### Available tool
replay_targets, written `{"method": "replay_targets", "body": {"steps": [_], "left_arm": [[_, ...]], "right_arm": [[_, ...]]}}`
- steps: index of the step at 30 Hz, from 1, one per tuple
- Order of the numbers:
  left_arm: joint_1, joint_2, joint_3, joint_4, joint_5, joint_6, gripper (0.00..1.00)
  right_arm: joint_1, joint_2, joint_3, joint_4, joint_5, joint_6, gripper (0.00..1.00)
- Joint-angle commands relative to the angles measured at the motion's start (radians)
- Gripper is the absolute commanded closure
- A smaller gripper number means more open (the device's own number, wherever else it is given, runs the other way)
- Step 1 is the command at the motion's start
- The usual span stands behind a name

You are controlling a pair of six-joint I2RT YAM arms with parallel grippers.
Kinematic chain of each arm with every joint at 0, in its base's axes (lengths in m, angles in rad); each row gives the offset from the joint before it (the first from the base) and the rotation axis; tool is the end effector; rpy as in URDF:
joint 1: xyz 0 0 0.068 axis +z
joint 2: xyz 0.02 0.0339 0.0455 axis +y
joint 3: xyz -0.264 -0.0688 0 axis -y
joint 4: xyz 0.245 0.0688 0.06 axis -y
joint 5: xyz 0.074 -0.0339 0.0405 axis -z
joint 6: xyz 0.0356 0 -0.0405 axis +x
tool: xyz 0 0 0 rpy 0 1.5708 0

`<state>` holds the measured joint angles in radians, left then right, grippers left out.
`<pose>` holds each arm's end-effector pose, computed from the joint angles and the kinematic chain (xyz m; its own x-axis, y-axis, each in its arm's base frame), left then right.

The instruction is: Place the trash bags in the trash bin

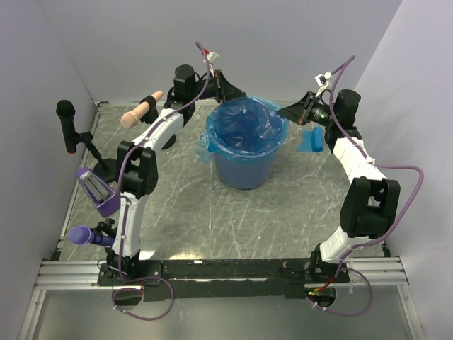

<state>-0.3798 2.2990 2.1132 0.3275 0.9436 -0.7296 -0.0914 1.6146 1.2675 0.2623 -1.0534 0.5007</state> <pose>0.4922 -0.2275 0.3377 -0.5435 -0.2043 -0.8142 0.8046 0.1499 -0.5747 0.3749 -0.0033 0.3426 -0.4663 0.2812 -0.8388 -0.6764 0.4977 0.5429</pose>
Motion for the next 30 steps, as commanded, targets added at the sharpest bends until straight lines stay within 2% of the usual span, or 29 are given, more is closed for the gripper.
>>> {"method": "replay_targets", "body": {"steps": [1, 6, 11, 14, 16, 19, 22, 26, 30], "left_arm": [[-0.018, -0.010, -0.035, -0.038, -0.034, -0.119, 1.00], [-0.033, -0.021, -0.044, -0.025, -0.017, -0.230, 0.99], [-0.044, -0.052, -0.177, 0.063, -0.061, -0.338, 0.99], [-0.062, -0.052, -0.191, 0.094, -0.087, -0.372, 0.99], [-0.073, -0.049, -0.177, 0.119, -0.082, -0.384, 0.99], [-0.085, -0.026, -0.148, 0.117, -0.056, -0.363, 0.99], [-0.084, -0.013, -0.157, 0.143, 0.004, -0.320, 0.99], [-0.073, -0.027, -0.185, 0.137, 0.044, -0.297, 0.99], [-0.050, -0.052, -0.214, 0.087, 0.040, -0.239, 0.99]], "right_arm": [[-0.025, 0.039, -0.013, 0.068, -0.019, 0.084, 1.00], [-0.024, 0.076, 0.013, 0.106, -0.102, 0.195, 1.00], [-0.021, 0.137, 0.001, 0.256, -0.171, 0.321, 1.00], [-0.027, 0.143, -0.011, 0.301, -0.184, 0.384, 1.00], [-0.030, 0.148, -0.013, 0.348, -0.217, 0.424, 1.00], [-0.021, 0.206, 0.013, 0.529, -0.315, 0.577, 1.00], [-0.014, 0.228, 0.046, 0.618, -0.329, 0.619, 1.00], [-0.021, 0.208, 0.075, 0.600, -0.298, 0.631, 1.00], [-0.051, 0.189, 0.101, 0.445, -0.206, 0.520, 1.00]]}}
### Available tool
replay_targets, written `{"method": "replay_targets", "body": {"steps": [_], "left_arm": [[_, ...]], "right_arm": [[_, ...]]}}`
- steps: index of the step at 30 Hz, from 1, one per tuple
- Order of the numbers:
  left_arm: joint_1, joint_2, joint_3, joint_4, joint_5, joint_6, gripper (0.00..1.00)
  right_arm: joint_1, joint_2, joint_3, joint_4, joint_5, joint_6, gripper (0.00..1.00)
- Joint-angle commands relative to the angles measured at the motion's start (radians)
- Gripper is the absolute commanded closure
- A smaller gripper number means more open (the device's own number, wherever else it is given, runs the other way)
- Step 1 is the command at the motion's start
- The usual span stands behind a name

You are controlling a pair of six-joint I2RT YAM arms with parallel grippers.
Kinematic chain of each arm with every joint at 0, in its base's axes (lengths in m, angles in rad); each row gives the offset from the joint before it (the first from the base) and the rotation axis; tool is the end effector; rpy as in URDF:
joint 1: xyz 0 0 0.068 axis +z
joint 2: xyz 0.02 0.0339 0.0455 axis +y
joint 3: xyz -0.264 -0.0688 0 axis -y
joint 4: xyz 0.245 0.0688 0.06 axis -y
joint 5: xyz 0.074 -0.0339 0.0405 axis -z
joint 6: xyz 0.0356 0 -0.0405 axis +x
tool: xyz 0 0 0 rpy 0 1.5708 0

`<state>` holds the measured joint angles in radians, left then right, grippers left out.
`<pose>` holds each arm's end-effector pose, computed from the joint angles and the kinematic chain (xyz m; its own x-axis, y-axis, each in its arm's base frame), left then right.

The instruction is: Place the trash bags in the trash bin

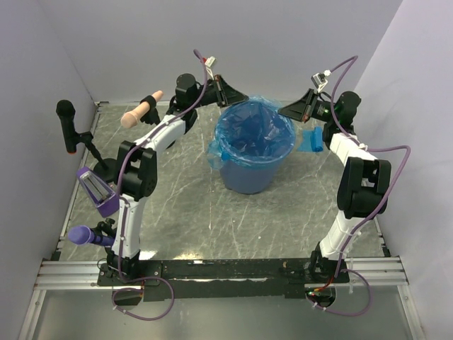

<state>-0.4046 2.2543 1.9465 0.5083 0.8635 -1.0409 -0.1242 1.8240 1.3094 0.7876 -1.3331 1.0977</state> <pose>0.4798 -0.2349 0.3205 -0.7190 -0.3020 -0.6259 0.6334 0.0861 -0.7691 0.4094 -0.0162 0.3229 -0.6788 0.2960 -0.6720 -0.6480 0.1890 0.7378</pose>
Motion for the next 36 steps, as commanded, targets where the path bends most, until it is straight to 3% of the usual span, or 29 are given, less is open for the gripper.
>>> {"method": "replay_targets", "body": {"steps": [1, 7, 13, 22, 31, 36], "left_arm": [[-0.023, -0.006, -0.046, -0.103, 0.120, 0.087, 0.99], [-0.036, 0.005, -0.038, -0.163, 0.117, 0.117, 1.00], [-0.033, 0.002, -0.044, -0.177, 0.138, 0.153, 0.99], [-0.020, -0.053, -0.078, -0.201, 0.106, 0.243, 0.99], [-0.020, -0.012, 0.089, -0.228, -0.015, 0.355, 0.99], [-0.016, -0.009, 0.106, -0.246, -0.072, 0.403, 0.99]], "right_arm": [[-0.023, -0.025, 0.062, -0.156, 0.116, -0.137, 1.00], [-0.005, 0.038, 0.077, -0.224, 0.167, -0.145, 1.00], [0.038, 0.035, -0.022, -0.053, 0.101, 0.001, 1.00], [0.043, -0.068, -0.045, -0.083, 0.089, -0.100, 1.00], [0.038, -0.042, 0.063, -0.099, 0.109, -0.188, 1.00], [0.020, -0.045, 0.070, -0.172, 0.140, -0.255, 1.00]]}}
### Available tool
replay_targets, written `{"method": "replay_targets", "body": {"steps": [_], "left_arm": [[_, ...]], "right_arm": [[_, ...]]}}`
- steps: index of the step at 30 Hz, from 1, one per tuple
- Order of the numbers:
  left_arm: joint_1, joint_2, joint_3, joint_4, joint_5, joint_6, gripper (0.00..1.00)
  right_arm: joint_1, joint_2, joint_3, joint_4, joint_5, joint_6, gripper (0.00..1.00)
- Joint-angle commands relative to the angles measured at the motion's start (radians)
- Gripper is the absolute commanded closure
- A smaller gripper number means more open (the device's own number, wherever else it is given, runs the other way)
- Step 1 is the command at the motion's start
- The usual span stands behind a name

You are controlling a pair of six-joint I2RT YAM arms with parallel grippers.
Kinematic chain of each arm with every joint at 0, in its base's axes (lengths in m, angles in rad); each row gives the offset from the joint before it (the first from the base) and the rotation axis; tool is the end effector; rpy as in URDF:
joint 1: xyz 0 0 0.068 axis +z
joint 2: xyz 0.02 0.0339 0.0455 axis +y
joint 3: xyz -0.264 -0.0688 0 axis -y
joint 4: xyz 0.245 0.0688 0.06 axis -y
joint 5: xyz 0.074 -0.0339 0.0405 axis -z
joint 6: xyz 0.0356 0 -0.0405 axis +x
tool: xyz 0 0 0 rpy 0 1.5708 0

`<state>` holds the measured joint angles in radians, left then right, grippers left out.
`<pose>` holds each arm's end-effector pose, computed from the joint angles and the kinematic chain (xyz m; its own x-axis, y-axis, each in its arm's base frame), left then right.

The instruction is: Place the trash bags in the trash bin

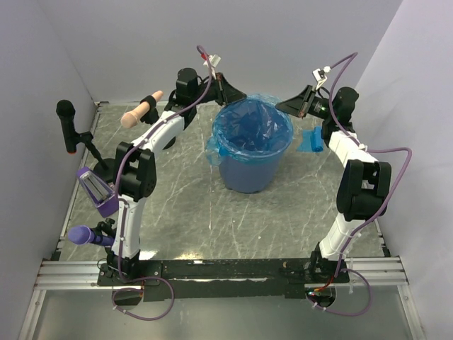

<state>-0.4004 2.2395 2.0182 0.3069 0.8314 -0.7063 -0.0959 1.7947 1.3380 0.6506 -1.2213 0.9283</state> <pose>0.4810 -0.2322 0.3338 -0.5506 -0.2419 -0.7990 0.7667 0.2322 -0.5986 0.4109 -0.0059 0.3333 -0.5935 0.3325 -0.7329 -0.6838 0.2719 0.6771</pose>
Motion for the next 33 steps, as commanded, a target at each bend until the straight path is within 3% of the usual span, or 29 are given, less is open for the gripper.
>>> {"method": "replay_targets", "body": {"steps": [1, 11, 20, 26, 33], "left_arm": [[-0.018, 0.005, 0.021, -0.045, -0.043, 0.068, 0.99], [0.008, 0.020, -0.081, -0.049, 0.029, -0.030, 0.99], [-0.012, 0.081, -0.090, 0.076, 0.225, -0.185, 0.99], [-0.049, 0.132, -0.157, 0.221, 0.158, -0.315, 0.99], [-0.054, 0.103, -0.254, 0.299, 0.134, -0.355, 0.99]], "right_arm": [[-0.013, -0.023, 0.033, -0.046, 0.037, -0.095, 1.00], [-0.067, 0.005, -0.031, -0.174, 0.140, -0.151, 1.00], [-0.004, 0.038, -0.141, -0.071, 0.011, -0.043, 1.00], [0.025, 0.078, -0.201, 0.055, -0.053, 0.058, 1.00], [0.036, 0.063, -0.192, 0.000, -0.052, 0.006, 1.00]]}}
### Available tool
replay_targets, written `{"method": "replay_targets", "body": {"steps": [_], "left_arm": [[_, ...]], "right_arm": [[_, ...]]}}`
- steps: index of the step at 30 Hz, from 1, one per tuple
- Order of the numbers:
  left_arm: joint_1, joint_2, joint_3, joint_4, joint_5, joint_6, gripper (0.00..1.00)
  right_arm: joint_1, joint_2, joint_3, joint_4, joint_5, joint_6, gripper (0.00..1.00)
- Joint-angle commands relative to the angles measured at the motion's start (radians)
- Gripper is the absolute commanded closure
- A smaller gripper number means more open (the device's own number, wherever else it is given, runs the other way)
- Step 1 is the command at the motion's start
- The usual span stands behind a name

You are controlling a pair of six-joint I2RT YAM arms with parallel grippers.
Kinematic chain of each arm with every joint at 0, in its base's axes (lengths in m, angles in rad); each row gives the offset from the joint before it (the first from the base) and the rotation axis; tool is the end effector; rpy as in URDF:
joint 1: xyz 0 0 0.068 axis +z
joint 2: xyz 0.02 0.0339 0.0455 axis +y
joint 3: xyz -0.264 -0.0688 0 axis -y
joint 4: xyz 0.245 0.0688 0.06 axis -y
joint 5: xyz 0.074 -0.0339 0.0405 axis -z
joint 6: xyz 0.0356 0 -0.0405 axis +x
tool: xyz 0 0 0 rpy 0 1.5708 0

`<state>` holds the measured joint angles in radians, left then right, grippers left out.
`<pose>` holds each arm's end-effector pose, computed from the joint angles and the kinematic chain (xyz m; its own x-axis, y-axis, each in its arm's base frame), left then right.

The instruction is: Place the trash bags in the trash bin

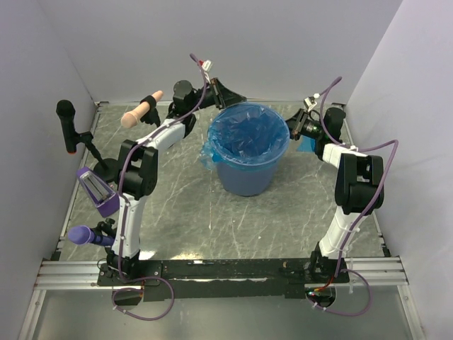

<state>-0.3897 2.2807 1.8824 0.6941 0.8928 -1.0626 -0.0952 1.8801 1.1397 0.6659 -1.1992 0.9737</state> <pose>0.4828 -0.2283 0.3021 -0.6790 -0.3135 -0.6638 0.6869 0.0479 -0.7252 0.4097 -0.0058 0.2375 -0.7780 0.3759 -0.5033 -0.4394 0.2470 0.8637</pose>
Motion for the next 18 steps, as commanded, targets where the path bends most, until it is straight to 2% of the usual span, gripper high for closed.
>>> {"method": "replay_targets", "body": {"steps": [1, 5, 10, 11, 14, 15, 16, 17, 18], "left_arm": [[-0.054, 0.048, -0.147, -0.088, 0.071, 0.009, 0.99], [-0.014, 0.004, -0.241, -0.125, 0.051, 0.044, 0.99], [0.009, -0.004, -0.243, -0.174, 0.041, 0.116, 0.99], [0.011, -0.003, -0.235, -0.183, 0.046, 0.130, 0.99], [0.017, -0.023, -0.235, -0.177, 0.049, 0.135, 1.00], [0.020, -0.041, -0.238, -0.174, 0.049, 0.141, 0.97], [0.023, -0.059, -0.241, -0.170, 0.049, 0.150, 0.90], [0.029, -0.076, -0.249, -0.165, 0.048, 0.162, 0.77], [0.035, -0.098, -0.253, -0.179, 0.038, 0.177, 0.70]], "right_arm": [[0.035, -0.032, 0.009, -0.037, -0.073, -0.056, 1.00], [0.037, -0.058, -0.003, -0.095, -0.057, -0.104, 1.00], [0.034, -0.085, 0.031, -0.241, -0.031, -0.225, 1.00], [0.032, -0.090, 0.046, -0.267, -0.028, -0.248, 0.99], [0.026, -0.114, 0.083, -0.327, -0.019, -0.312, 0.88], [0.023, -0.127, 0.091, -0.341, -0.016, -0.329, 0.81], [0.019, -0.139, 0.095, -0.354, -0.011, -0.346, 0.72], [0.014, -0.156, 0.106, -0.385, -0.001, -0.375, 0.67], [0.002, -0.171, 0.115, -0.423, 0.018, -0.407, 0.65]]}}
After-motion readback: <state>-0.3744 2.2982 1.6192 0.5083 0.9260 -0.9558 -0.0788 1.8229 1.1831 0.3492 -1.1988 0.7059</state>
